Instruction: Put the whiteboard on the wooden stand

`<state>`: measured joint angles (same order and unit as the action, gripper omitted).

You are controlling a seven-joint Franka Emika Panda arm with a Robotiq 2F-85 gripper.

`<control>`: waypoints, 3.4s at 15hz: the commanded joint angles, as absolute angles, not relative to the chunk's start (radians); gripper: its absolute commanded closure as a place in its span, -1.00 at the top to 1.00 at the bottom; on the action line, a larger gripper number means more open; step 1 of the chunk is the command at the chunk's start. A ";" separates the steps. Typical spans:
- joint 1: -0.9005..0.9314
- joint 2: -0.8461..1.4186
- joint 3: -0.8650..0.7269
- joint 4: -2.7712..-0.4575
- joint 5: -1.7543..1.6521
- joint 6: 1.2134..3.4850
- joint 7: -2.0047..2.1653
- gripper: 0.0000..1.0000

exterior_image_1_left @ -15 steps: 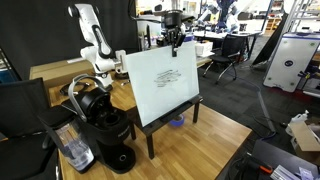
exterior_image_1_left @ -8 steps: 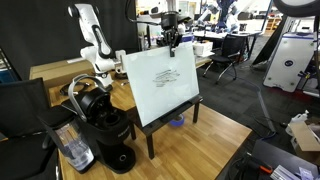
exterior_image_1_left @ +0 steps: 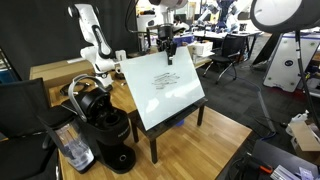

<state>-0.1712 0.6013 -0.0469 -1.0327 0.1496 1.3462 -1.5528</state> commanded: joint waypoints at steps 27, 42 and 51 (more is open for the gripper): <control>-0.158 0.556 -0.036 -1.045 0.204 1.396 -1.479 1.00; -0.086 0.384 -0.048 -1.117 0.181 1.602 -1.130 1.00; -0.032 0.227 -0.046 -1.223 0.089 1.548 -0.714 1.00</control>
